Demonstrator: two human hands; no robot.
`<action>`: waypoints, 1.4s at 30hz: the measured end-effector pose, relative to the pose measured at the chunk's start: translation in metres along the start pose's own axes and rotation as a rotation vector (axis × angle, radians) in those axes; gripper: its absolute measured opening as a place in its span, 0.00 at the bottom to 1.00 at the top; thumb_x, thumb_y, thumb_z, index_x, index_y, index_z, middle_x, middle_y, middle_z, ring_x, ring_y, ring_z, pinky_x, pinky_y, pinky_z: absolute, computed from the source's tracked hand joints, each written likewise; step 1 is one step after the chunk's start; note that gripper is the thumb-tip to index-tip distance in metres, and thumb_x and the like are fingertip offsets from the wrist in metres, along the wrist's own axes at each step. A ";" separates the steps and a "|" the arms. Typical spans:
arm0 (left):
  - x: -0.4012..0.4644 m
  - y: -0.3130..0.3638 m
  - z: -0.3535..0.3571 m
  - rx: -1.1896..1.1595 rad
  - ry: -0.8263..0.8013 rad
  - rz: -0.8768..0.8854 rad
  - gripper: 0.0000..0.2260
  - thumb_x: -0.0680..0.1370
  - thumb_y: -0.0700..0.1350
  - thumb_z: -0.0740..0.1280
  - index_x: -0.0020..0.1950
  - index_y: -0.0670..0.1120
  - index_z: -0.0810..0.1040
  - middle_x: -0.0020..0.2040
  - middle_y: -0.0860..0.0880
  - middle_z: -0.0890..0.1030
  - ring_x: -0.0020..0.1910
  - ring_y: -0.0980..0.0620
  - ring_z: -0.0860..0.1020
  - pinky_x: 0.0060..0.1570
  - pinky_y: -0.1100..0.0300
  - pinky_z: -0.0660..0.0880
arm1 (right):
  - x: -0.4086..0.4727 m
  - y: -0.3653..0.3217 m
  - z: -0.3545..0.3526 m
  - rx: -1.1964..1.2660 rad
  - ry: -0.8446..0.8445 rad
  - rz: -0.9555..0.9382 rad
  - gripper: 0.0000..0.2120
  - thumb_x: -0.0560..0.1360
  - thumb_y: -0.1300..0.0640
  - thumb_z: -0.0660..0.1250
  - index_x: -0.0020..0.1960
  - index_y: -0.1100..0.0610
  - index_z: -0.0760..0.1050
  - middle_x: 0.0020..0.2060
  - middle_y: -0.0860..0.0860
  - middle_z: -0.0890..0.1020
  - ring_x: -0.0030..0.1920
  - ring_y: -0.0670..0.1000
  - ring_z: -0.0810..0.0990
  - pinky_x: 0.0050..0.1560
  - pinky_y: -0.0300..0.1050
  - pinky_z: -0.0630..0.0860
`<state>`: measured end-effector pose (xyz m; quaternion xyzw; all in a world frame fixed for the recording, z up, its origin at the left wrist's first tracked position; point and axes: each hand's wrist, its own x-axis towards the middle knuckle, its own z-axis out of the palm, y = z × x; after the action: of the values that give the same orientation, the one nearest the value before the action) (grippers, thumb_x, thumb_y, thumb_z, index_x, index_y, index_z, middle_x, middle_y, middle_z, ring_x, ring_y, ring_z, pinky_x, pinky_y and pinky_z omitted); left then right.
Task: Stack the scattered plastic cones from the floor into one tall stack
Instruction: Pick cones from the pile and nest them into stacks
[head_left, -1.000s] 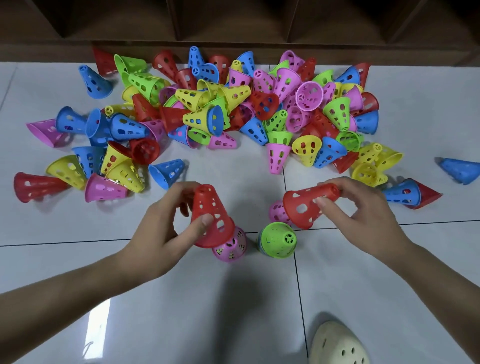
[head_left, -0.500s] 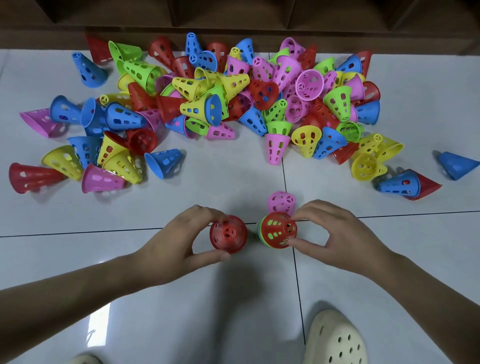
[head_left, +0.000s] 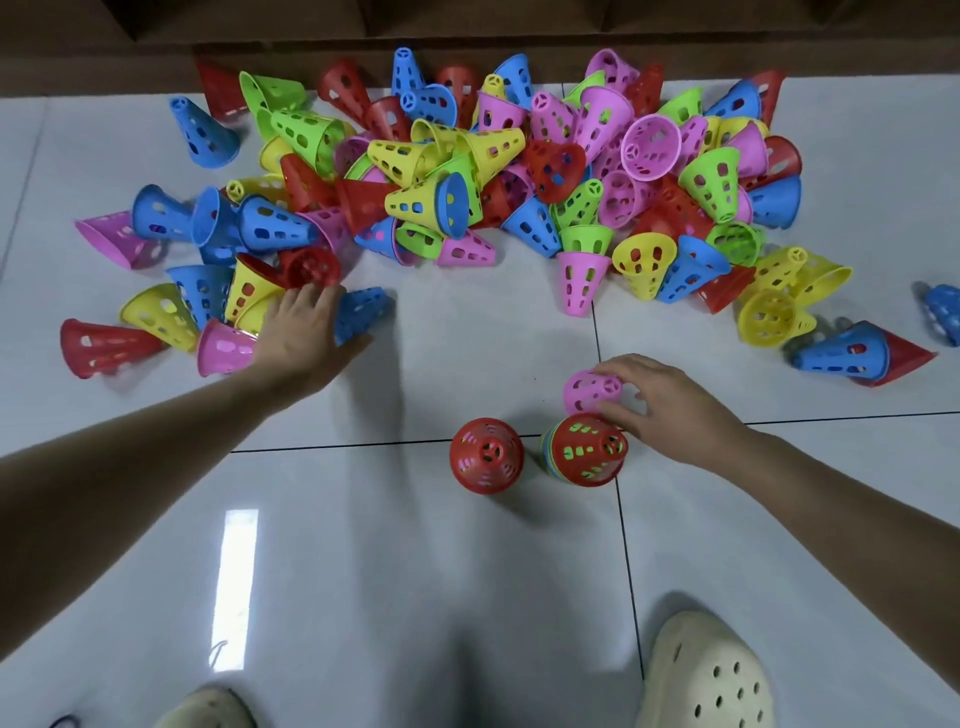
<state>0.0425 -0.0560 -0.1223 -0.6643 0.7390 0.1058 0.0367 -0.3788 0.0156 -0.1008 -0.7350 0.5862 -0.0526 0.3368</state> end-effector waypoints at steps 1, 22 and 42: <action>0.000 0.000 0.001 -0.004 -0.004 -0.005 0.30 0.77 0.63 0.66 0.71 0.45 0.68 0.63 0.42 0.75 0.61 0.40 0.74 0.64 0.43 0.69 | 0.001 0.001 0.000 -0.009 -0.006 -0.001 0.21 0.76 0.46 0.71 0.66 0.51 0.75 0.60 0.47 0.79 0.58 0.49 0.78 0.59 0.53 0.78; -0.091 0.079 -0.053 -0.922 -0.143 0.061 0.22 0.68 0.49 0.81 0.57 0.50 0.76 0.50 0.53 0.80 0.49 0.52 0.78 0.47 0.61 0.76 | -0.021 -0.019 -0.043 0.236 0.199 0.139 0.17 0.72 0.55 0.77 0.59 0.52 0.79 0.48 0.46 0.82 0.49 0.43 0.80 0.46 0.26 0.74; -0.117 0.112 -0.028 -0.765 -0.132 0.482 0.24 0.72 0.58 0.75 0.66 0.55 0.76 0.62 0.62 0.77 0.63 0.57 0.74 0.62 0.55 0.72 | -0.066 -0.058 -0.045 -0.121 -0.003 -0.253 0.24 0.71 0.33 0.68 0.60 0.45 0.76 0.49 0.40 0.76 0.51 0.42 0.76 0.49 0.41 0.77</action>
<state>-0.0529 0.0634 -0.0605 -0.4310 0.7764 0.4188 -0.1899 -0.3720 0.0601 -0.0135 -0.8222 0.4903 -0.0583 0.2834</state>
